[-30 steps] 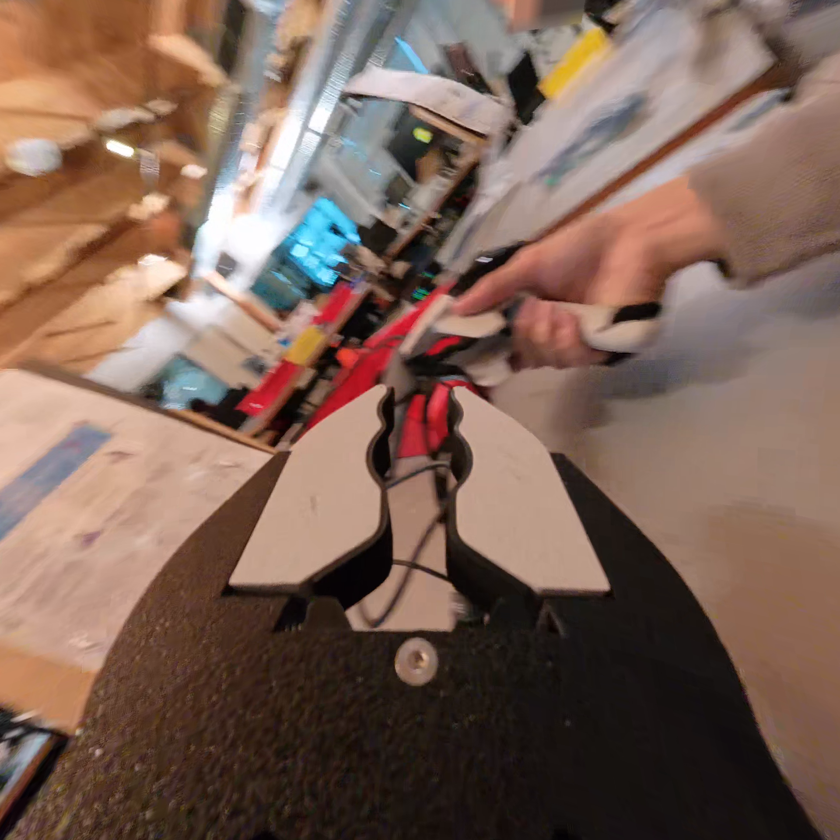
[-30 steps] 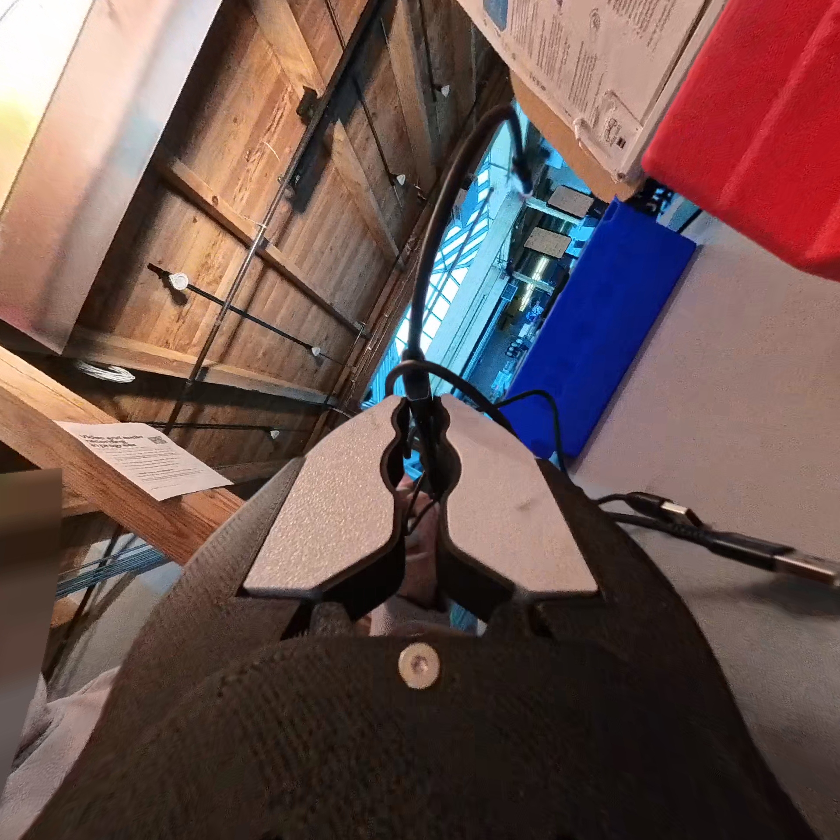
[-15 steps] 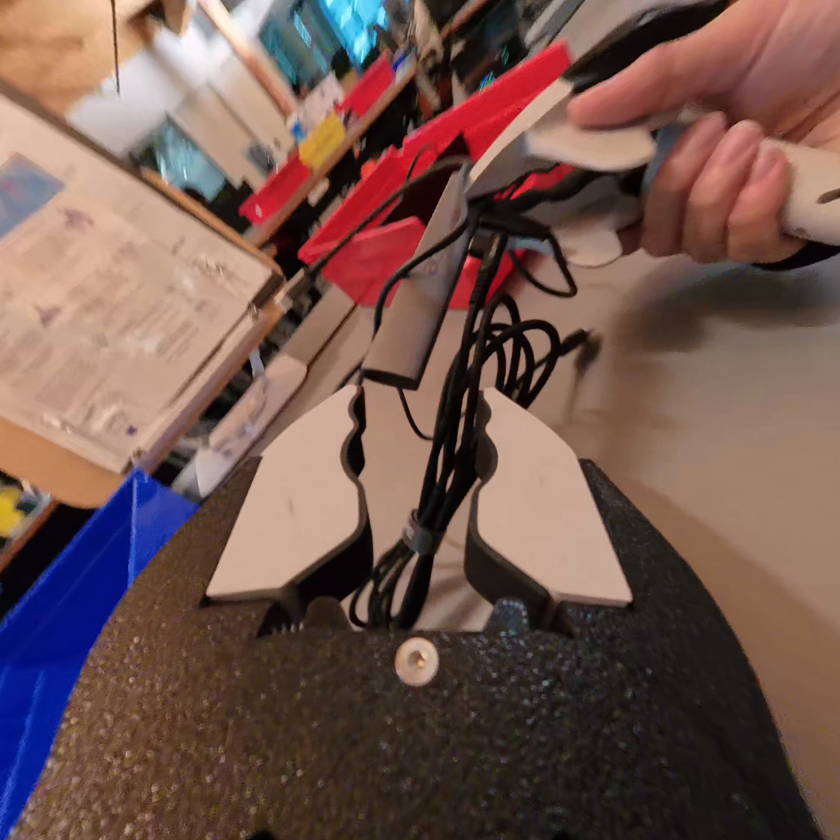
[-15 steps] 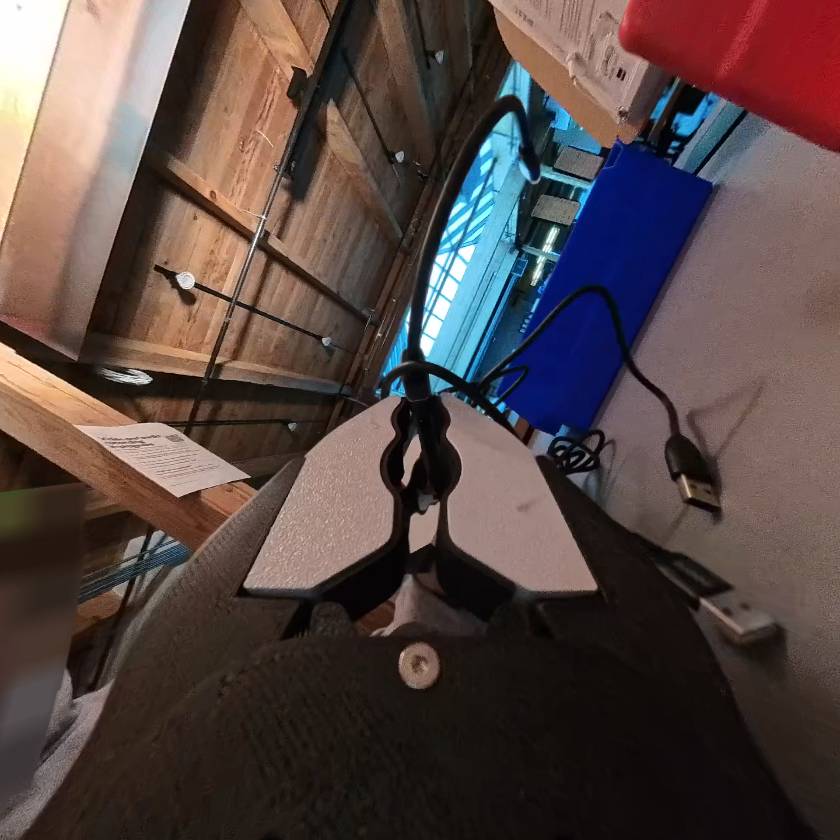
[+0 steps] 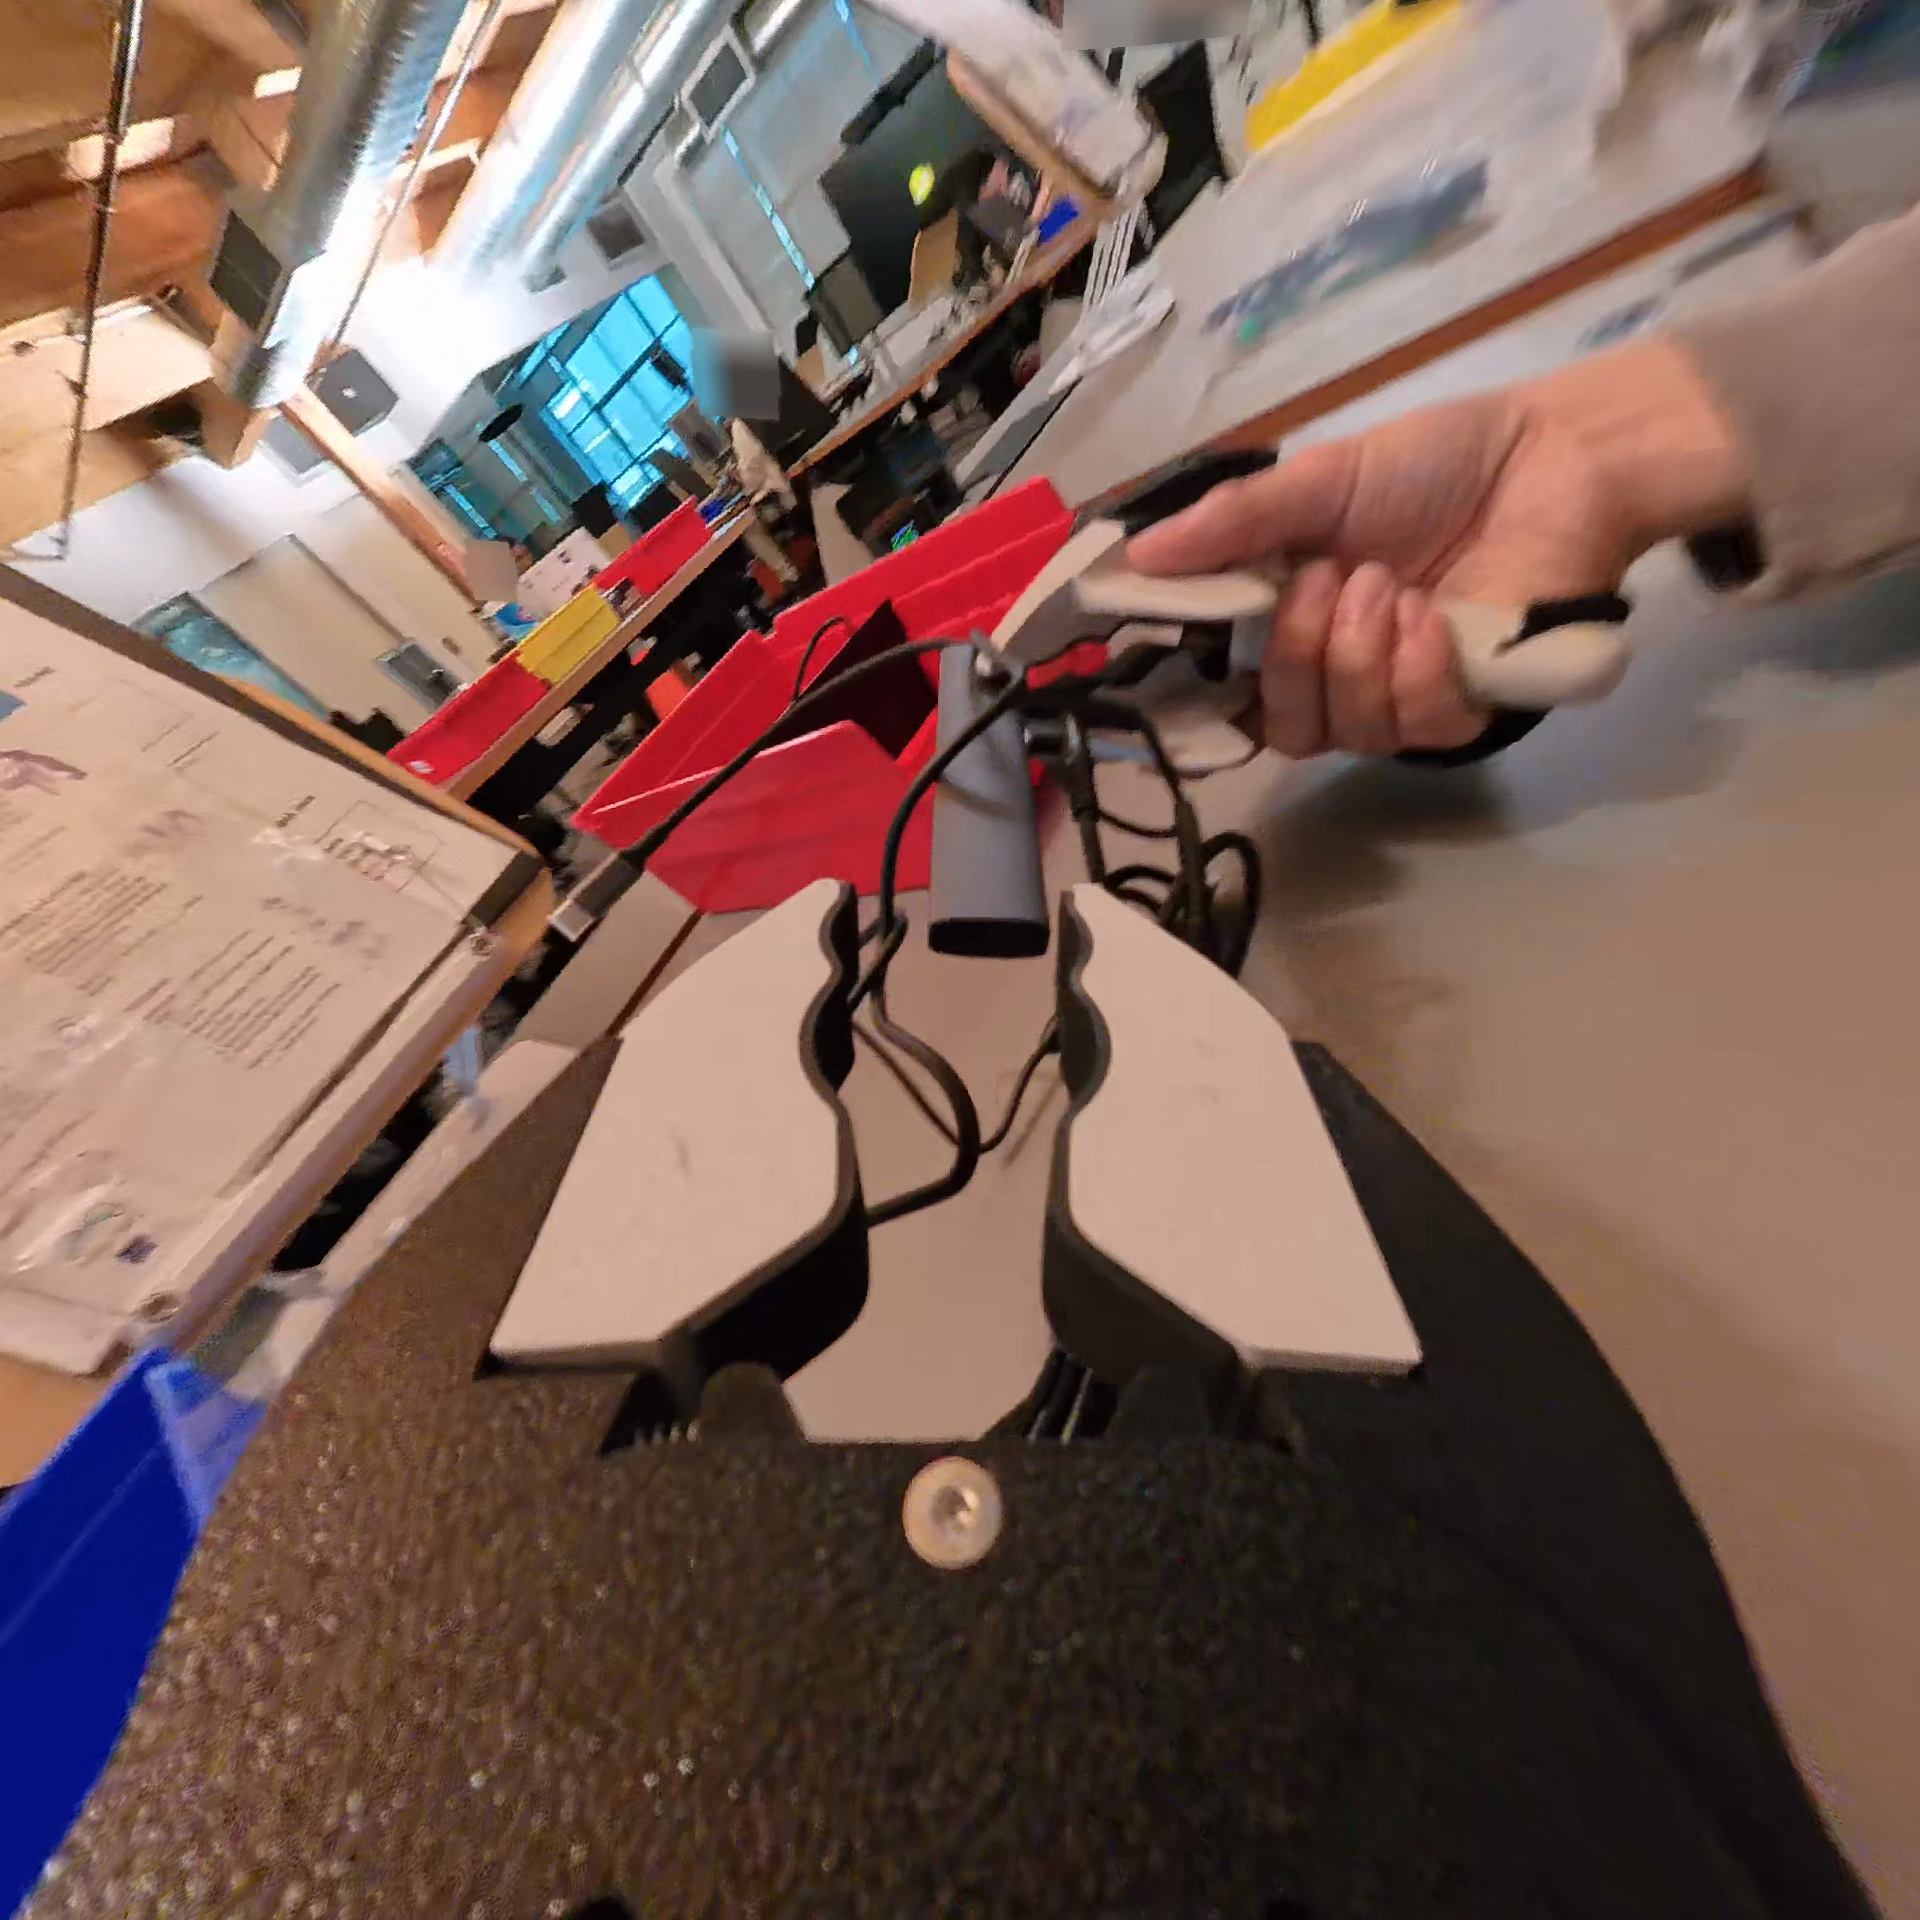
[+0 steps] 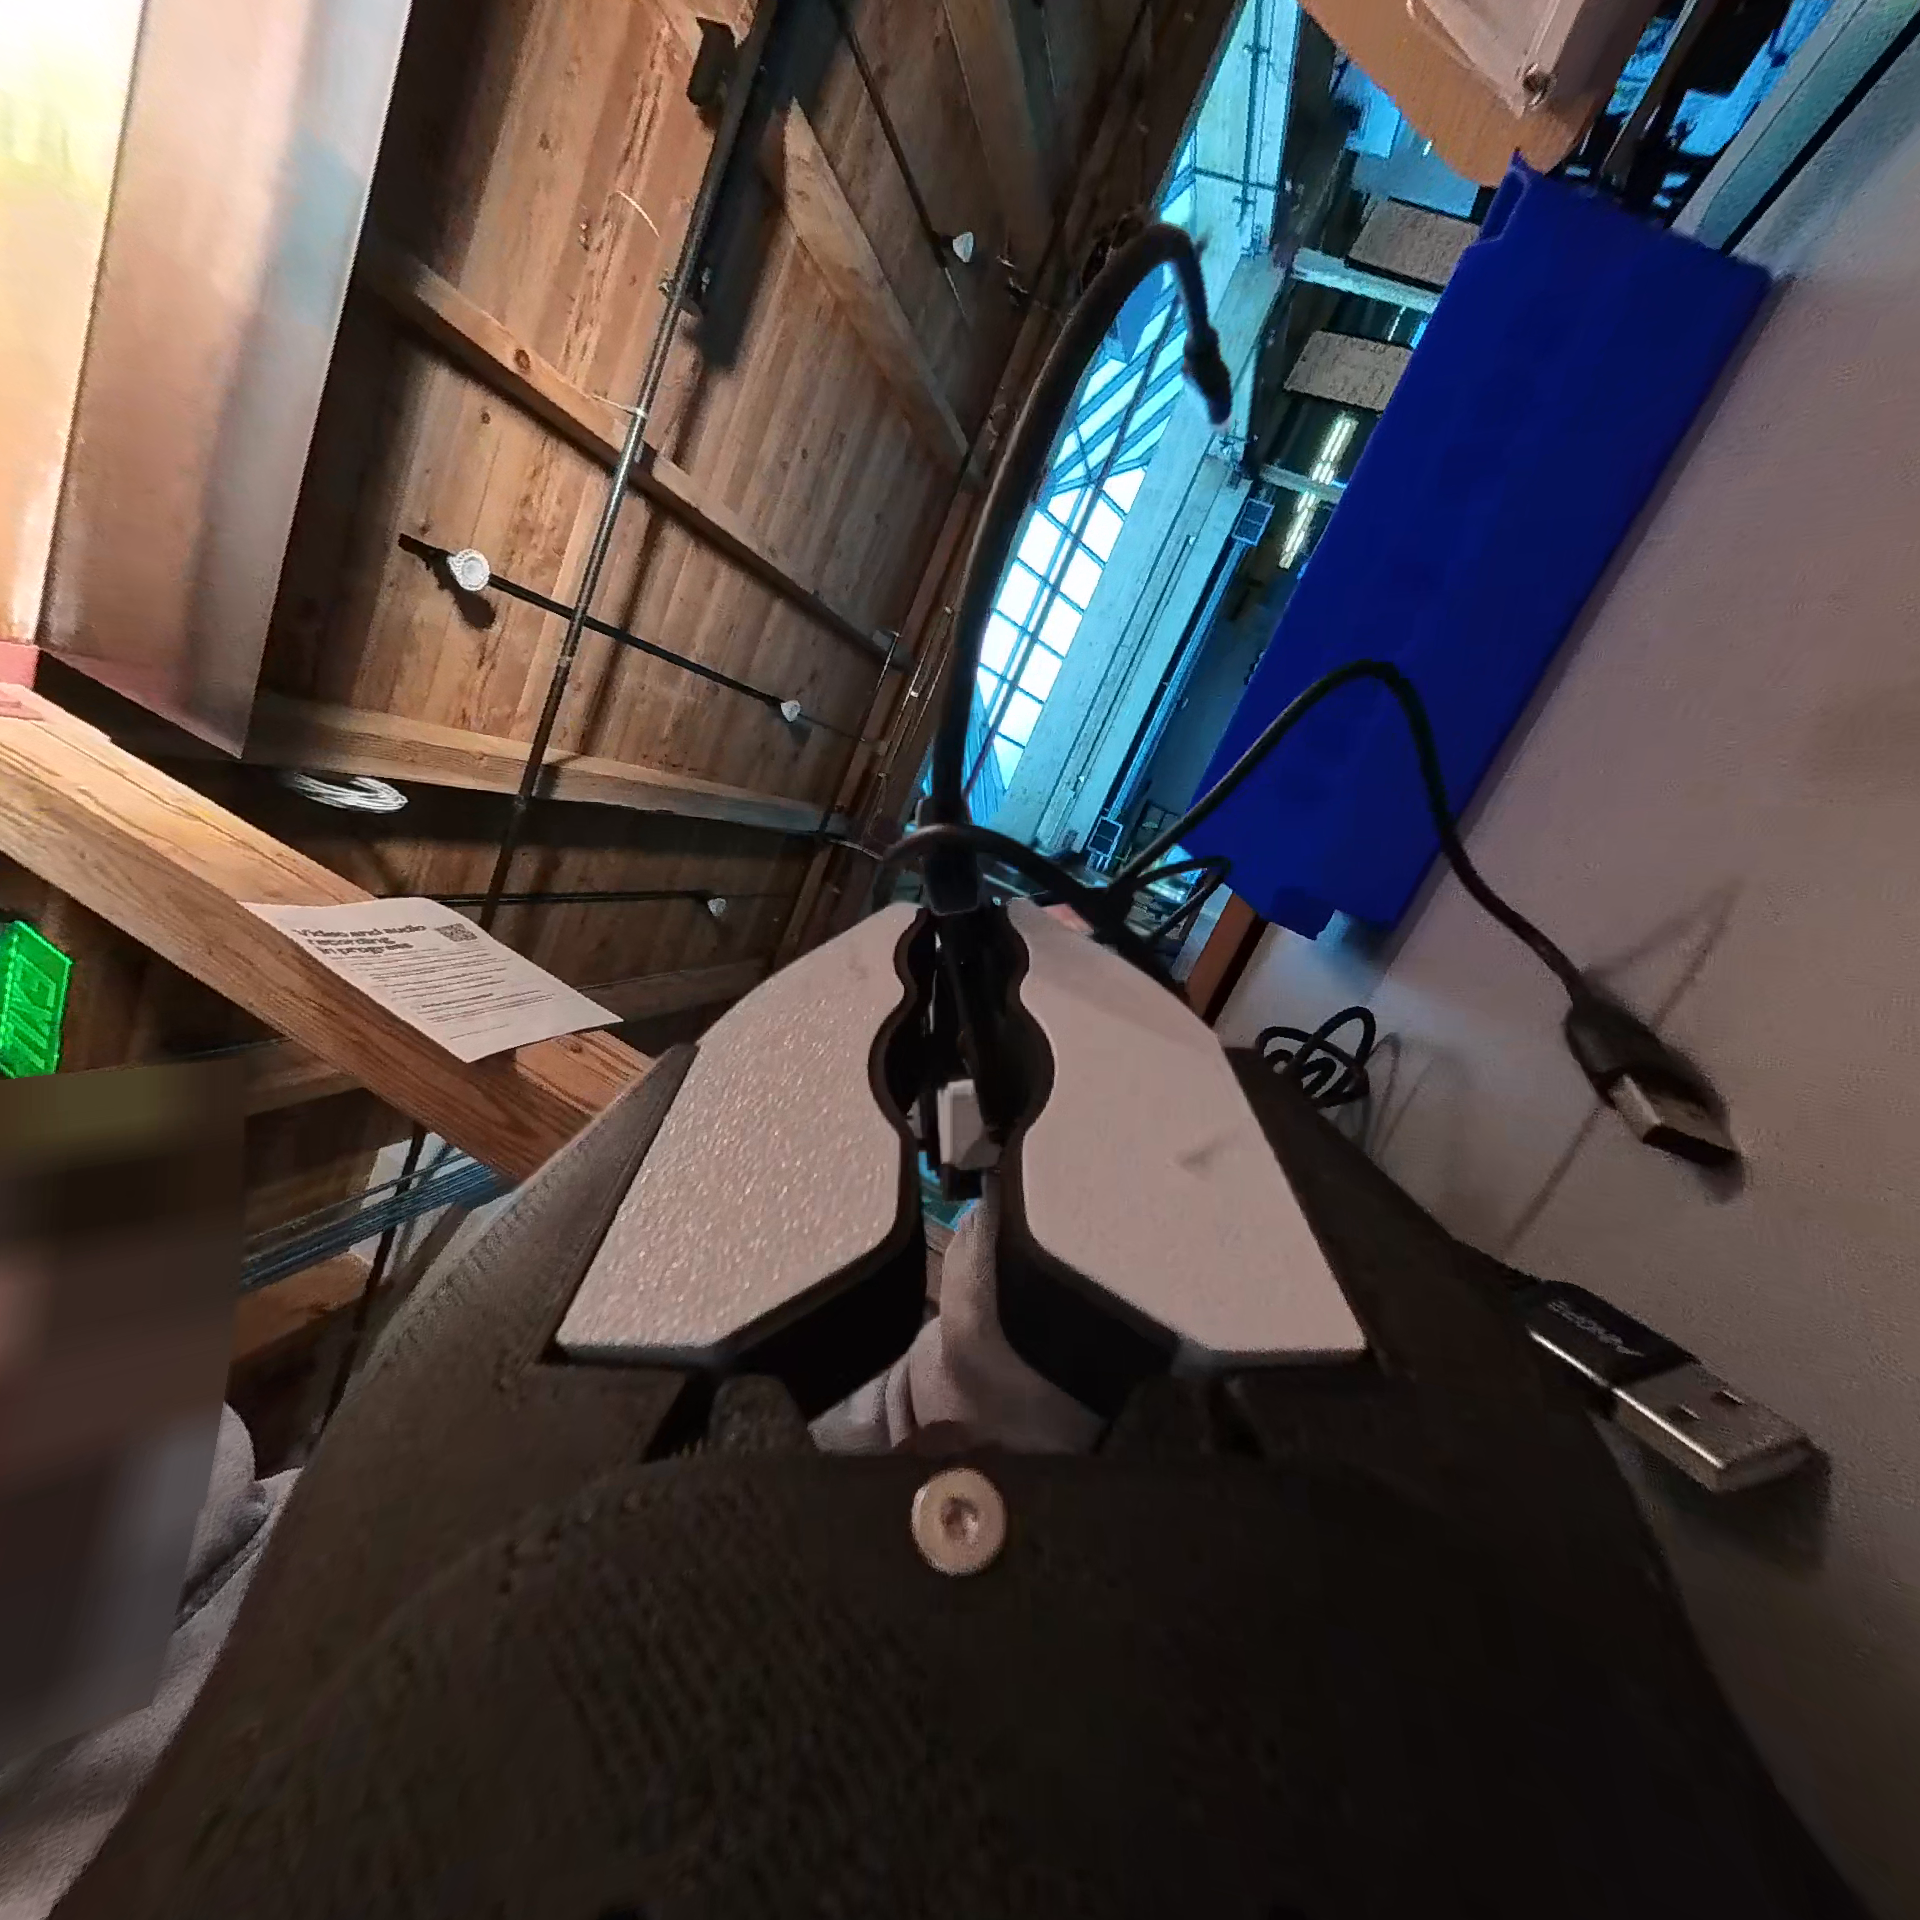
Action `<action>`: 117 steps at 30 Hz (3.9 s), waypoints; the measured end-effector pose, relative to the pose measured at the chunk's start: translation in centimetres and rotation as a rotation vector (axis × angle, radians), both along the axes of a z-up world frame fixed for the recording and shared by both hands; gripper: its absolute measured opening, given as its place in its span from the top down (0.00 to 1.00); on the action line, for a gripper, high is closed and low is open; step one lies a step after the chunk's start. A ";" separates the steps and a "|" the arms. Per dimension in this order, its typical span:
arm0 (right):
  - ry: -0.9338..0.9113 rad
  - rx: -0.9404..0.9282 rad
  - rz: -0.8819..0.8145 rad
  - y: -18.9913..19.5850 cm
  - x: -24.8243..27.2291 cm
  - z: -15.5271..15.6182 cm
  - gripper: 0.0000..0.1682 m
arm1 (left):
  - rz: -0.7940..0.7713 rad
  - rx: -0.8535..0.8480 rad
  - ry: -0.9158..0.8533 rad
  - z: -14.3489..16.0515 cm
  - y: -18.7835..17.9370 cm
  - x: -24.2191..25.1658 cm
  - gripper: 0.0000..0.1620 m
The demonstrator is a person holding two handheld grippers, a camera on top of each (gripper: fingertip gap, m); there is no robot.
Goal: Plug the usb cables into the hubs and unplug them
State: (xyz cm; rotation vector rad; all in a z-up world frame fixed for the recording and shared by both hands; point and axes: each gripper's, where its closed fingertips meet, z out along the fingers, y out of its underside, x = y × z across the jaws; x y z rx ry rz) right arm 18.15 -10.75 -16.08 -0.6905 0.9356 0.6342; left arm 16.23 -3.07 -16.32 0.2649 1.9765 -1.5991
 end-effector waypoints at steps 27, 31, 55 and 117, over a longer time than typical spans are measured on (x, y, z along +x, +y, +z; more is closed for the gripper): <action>0.052 0.019 -0.060 0.3 1.2 -1.1 0.88 | 0.229 -0.023 0.098 -2.2 -1.4 1.6 0.86; 0.049 -0.202 -0.180 -0.7 1.9 -1.8 0.80 | 0.346 -0.201 0.224 -0.8 0.5 3.7 0.85; 0.125 -0.225 -0.313 4.2 2.0 -1.8 0.97 | 0.628 -0.280 0.298 -2.3 0.4 2.9 0.86; -0.078 -0.536 -0.461 -1.1 -3.8 3.9 0.95 | 0.569 -0.396 0.332 -1.3 4.6 4.2 0.85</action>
